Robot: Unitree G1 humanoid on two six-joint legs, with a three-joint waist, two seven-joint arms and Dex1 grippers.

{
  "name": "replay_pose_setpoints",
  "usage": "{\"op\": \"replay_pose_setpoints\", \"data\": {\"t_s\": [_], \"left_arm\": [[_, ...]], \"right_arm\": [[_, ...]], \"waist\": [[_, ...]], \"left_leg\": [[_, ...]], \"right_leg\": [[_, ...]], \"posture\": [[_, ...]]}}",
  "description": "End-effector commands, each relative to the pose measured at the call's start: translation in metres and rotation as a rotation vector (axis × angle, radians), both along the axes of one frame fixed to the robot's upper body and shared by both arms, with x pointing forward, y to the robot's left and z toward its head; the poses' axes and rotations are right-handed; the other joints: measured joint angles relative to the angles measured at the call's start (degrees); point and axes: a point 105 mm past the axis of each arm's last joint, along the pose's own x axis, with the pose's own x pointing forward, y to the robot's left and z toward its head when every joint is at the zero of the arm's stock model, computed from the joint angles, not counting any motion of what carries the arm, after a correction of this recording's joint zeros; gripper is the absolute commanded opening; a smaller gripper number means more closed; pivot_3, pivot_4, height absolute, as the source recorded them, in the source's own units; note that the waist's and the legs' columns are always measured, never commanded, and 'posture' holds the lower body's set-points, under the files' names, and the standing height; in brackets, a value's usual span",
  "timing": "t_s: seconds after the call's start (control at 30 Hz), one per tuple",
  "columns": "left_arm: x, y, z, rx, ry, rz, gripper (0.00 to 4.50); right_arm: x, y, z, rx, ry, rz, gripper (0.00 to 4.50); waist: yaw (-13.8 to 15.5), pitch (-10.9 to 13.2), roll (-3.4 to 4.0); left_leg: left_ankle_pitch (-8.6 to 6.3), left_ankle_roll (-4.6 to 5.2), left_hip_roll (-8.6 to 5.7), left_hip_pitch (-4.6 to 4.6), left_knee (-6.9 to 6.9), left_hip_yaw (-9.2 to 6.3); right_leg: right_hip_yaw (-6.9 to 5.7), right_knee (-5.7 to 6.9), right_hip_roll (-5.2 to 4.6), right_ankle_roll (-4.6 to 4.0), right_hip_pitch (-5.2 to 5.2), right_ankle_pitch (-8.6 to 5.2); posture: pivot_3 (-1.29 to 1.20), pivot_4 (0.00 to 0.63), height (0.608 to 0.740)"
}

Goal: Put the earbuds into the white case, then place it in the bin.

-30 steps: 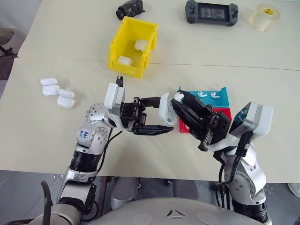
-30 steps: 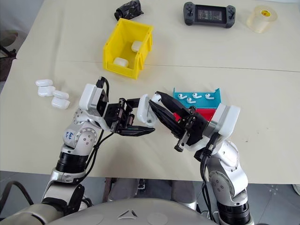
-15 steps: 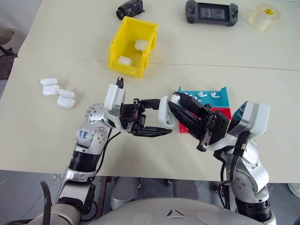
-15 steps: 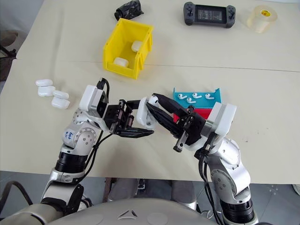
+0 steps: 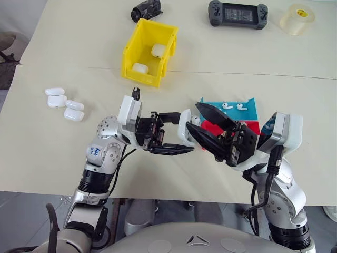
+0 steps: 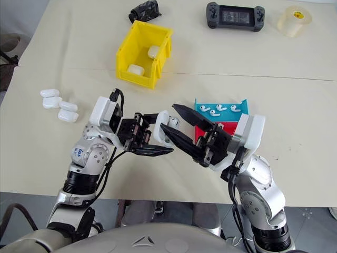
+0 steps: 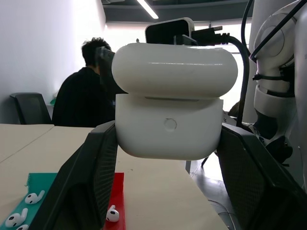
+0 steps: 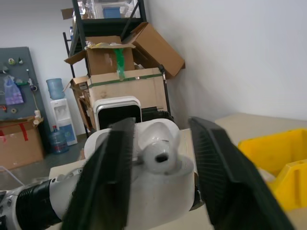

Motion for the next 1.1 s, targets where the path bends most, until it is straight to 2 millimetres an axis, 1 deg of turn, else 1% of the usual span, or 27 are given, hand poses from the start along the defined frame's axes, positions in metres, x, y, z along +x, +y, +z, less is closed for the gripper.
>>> {"op": "replay_pose_setpoints", "data": {"t_s": [0.03, 0.13, 0.2, 0.3, 0.37, 0.43, 0.5, 0.53, 0.57, 0.6, 0.63, 0.67, 0.73, 0.8, 0.87, 0.93, 1.0, 1.1], "left_arm": [[-0.005, -0.003, 0.016, -0.061, -0.062, -0.022, 2.75], [-0.006, -0.003, 0.015, -0.057, -0.057, -0.022, 2.75], [-0.006, -0.001, 0.011, -0.044, -0.049, -0.021, 2.75], [-0.006, 0.005, 0.005, -0.019, -0.039, -0.003, 2.75], [-0.004, 0.015, -0.002, 0.010, -0.030, 0.026, 2.75], [-0.003, 0.020, -0.005, 0.024, -0.027, 0.039, 2.75], [-0.003, 0.023, -0.009, 0.037, -0.026, 0.050, 2.75], [-0.003, 0.027, -0.012, 0.050, -0.027, 0.068, 2.75], [-0.002, 0.030, -0.015, 0.060, -0.029, 0.080, 2.75], [-0.002, 0.032, -0.017, 0.065, -0.031, 0.088, 2.75], [-0.001, 0.032, -0.017, 0.062, -0.031, 0.103, 2.75], [0.000, 0.032, -0.017, 0.058, -0.031, 0.113, 2.75], [0.001, 0.031, -0.016, 0.047, -0.038, 0.134, 2.75], [0.001, 0.030, -0.016, 0.046, -0.047, 0.145, 2.75], [0.000, 0.028, -0.017, 0.045, -0.055, 0.154, 2.75], [-0.001, 0.027, -0.017, 0.043, -0.059, 0.153, 2.75], [-0.002, 0.026, -0.016, 0.040, -0.062, 0.157, 2.75], [-0.003, 0.025, -0.015, 0.038, -0.070, 0.171, 2.75]], "right_arm": [[0.000, 0.002, -0.006, -0.044, 0.025, 0.014, 3.46], [0.001, -0.001, -0.003, -0.048, 0.012, 0.001, 4.42], [0.000, -0.009, -0.001, -0.059, -0.003, -0.024, 4.47], [-0.003, -0.028, 0.003, -0.095, -0.019, -0.085, 4.47], [-0.004, -0.055, 0.006, -0.121, -0.006, -0.177, 4.47], [-0.006, -0.067, 0.006, -0.146, 0.000, -0.216, 4.47], [-0.008, -0.080, 0.002, -0.201, 0.004, -0.251, 4.47], [-0.010, -0.104, -0.009, -0.272, 0.027, -0.323, 4.47], [-0.014, -0.121, -0.016, -0.327, 0.047, -0.371, 4.47], [-0.017, -0.132, -0.021, -0.361, 0.060, -0.398, 4.47], [-0.020, -0.147, -0.029, -0.408, 0.069, -0.448, 4.47], [-0.022, -0.156, -0.034, -0.435, 0.072, -0.473, 4.47], [-0.027, -0.183, -0.051, -0.512, 0.088, -0.560, 4.47], [-0.029, -0.201, -0.060, -0.550, 0.084, -0.623, 4.47], [-0.027, -0.206, -0.063, -0.561, 0.083, -0.634, 4.47], [-0.024, -0.206, -0.063, -0.566, 0.060, -0.632, 4.47], [-0.018, -0.202, -0.061, -0.566, 0.049, -0.605, 4.47], [0.000, -0.185, -0.054, -0.583, 0.051, -0.521, 4.47]], "waist": [[0.00, 0.00, 0.00], [0.07, 0.00, 0.00], [0.08, 0.00, 0.00], [0.14, 0.00, 0.00], [0.16, 0.00, 0.00], [0.14, 0.01, 0.00], [0.12, 0.01, 0.00], [0.15, 0.02, 0.05], [0.41, 0.02, 0.06], [0.60, 0.02, 0.05], [0.59, 0.03, 0.03], [0.50, 0.03, 0.03], [0.29, 0.03, 0.03], [0.22, 0.03, 0.04], [0.08, 0.03, 0.05], [-0.11, 0.04, 0.12], [-0.13, 0.03, 0.17], [-0.05, 0.03, 0.19]], "left_leg": [[0.00, 0.00, 0.00, 0.00, 0.00, 0.00], [0.00, 0.00, 0.00, 0.00, 0.00, -0.01], [0.00, 0.00, -0.01, -0.01, 0.00, -0.01], [-0.01, 0.01, -0.01, -0.03, -0.02, -0.01], [-0.02, 0.03, 0.00, -0.02, -0.04, -0.01], [-0.02, 0.04, -0.01, -0.02, -0.05, -0.01], [-0.02, 0.03, 0.07, -0.02, -0.05, 0.00], [-0.02, 0.03, 0.07, 0.00, -0.04, 0.01], [-0.02, 0.03, 0.06, 0.01, -0.05, 0.03], [-0.02, 0.04, 0.06, 0.00, -0.07, -0.01], [-0.03, 0.06, 0.06, 0.02, -0.10, -0.04], [-0.04, 0.08, 0.05, -0.02, -0.12, -0.02], [-0.03, 0.15, -0.01, -0.01, -0.11, 0.03], [-0.01, 0.20, -0.05, 0.03, -0.11, 0.10], [0.00, 0.19, -0.01, 0.05, -0.11, 0.10], [-0.01, 0.17, 0.03, 0.08, -0.13, 0.15], [0.00, 0.15, 0.06, 0.10, -0.13, 0.17], [0.01, 0.12, 0.06, 0.10, -0.12, 0.17]], "right_leg": [[0.00, 0.00, 0.00, 0.00, 0.00, 0.00], [0.00, -0.01, 0.00, 0.00, 0.00, 0.00], [-0.01, -0.02, -0.01, 0.00, 0.00, 0.00], [-0.01, -0.05, -0.03, 0.00, 0.00, 0.00], [-0.01, -0.09, -0.04, 0.00, 0.03, 0.00], [-0.01, -0.12, -0.08, 0.00, 0.03, 0.00], [-0.01, -0.17, -0.06, 0.00, 0.05, 0.00], [0.00, -0.18, -0.06, 0.00, 0.07, 0.00], [0.02, -0.17, -0.07, 0.00, 0.08, 0.00], [0.00, -0.20, -0.06, 0.00, 0.11, 0.00], [-0.01, -0.23, -0.05, 0.00, 0.14, 0.00], [0.01, -0.24, -0.05, 0.01, 0.14, 0.01], [0.10, -0.27, -0.06, 0.08, 0.17, 0.04], [0.20, -0.41, -0.07, 0.12, 0.20, 0.07], [0.23, -0.40, -0.07, 0.12, 0.19, 0.07], [0.29, -0.38, -0.06, 0.12, 0.15, 0.07], [0.30, -0.38, -0.06, 0.12, 0.15, 0.07], [0.31, -0.36, -0.07, 0.12, 0.15, 0.07]], "posture": [[0.00, 0.150, 0.740], [0.00, 0.150, 0.740], [0.00, 0.150, 0.740], [0.00, 0.150, 0.740], [0.00, 0.150, 0.740], [0.00, 0.150, 0.740], [0.00, 0.150, 0.740], [0.00, 0.150, 0.740], [0.00, 0.150, 0.740], [0.00, 0.150, 0.740], [0.00, 0.150, 0.740], [0.00, 0.150, 0.740], [0.00, 0.150, 0.740], [0.00, 0.150, 0.740], [0.00, 0.150, 0.740], [0.00, 0.150, 0.740], [0.00, 0.150, 0.740], [0.00, 0.150, 0.740]]}}
